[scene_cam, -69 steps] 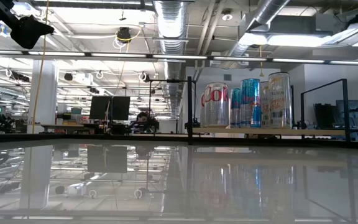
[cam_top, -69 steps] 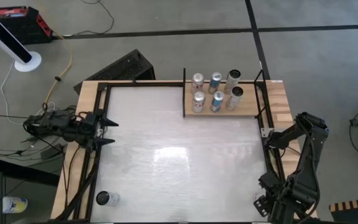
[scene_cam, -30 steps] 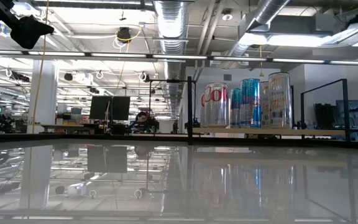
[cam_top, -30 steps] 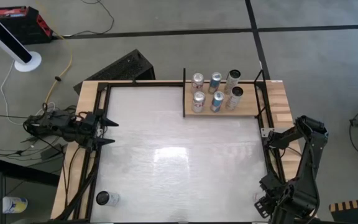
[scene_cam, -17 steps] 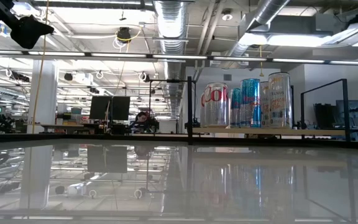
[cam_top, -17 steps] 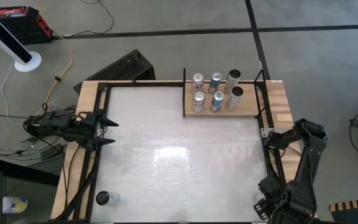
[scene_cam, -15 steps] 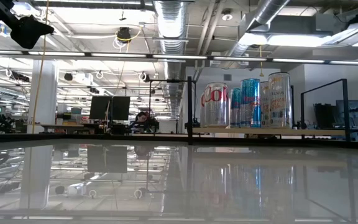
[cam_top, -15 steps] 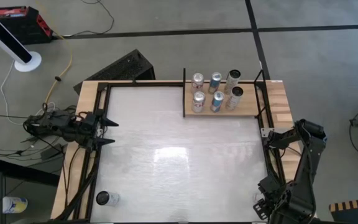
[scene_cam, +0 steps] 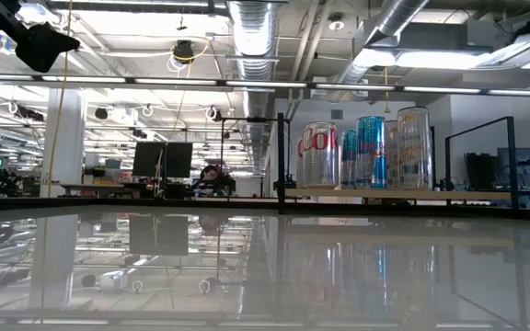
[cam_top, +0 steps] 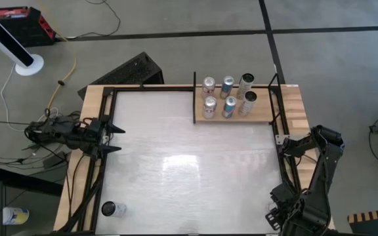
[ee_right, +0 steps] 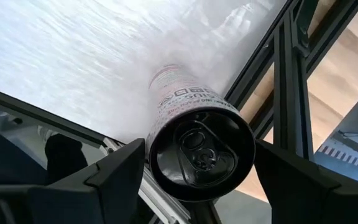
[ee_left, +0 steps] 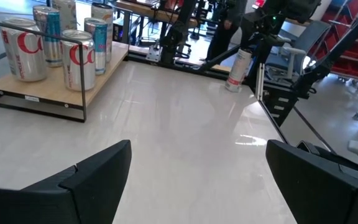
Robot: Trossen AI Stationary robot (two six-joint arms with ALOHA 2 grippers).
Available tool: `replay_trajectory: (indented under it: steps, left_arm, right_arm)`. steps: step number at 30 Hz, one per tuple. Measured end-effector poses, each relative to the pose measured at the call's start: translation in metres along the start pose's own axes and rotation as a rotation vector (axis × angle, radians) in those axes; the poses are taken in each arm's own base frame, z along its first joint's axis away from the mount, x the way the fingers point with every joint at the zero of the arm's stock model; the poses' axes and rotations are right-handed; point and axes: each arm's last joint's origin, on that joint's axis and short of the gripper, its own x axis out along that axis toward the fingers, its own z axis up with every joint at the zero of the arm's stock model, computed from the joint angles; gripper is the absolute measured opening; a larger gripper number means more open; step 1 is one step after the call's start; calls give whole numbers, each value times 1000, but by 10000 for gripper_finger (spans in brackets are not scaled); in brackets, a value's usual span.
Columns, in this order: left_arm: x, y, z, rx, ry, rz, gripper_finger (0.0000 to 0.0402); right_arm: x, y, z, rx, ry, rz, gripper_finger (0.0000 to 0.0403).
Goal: Place canned beverage on shelf
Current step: Put the right black can on the shelf
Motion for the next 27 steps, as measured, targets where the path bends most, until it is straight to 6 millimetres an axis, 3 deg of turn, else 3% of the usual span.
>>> replay_trajectory:
  steps: [6,12,17,22,27]
  left_arm:
    - [0,0,0,0,0,0,357]
    - [0,0,0,0,0,0,357]
    - [0,0,0,0,0,0,357]
    - [0,0,0,0,0,1,357]
    - [0,0,0,0,0,1,357]
  right_arm:
    - [-1,1,5,-38,3,-12,287]
    - [-2,3,15,-107,-29,-34,282]
    - [-12,0,26,-156,-126,56,280]
    - [-27,-7,42,-176,-198,144,280]
    - [-41,-8,70,-232,-280,195,279]
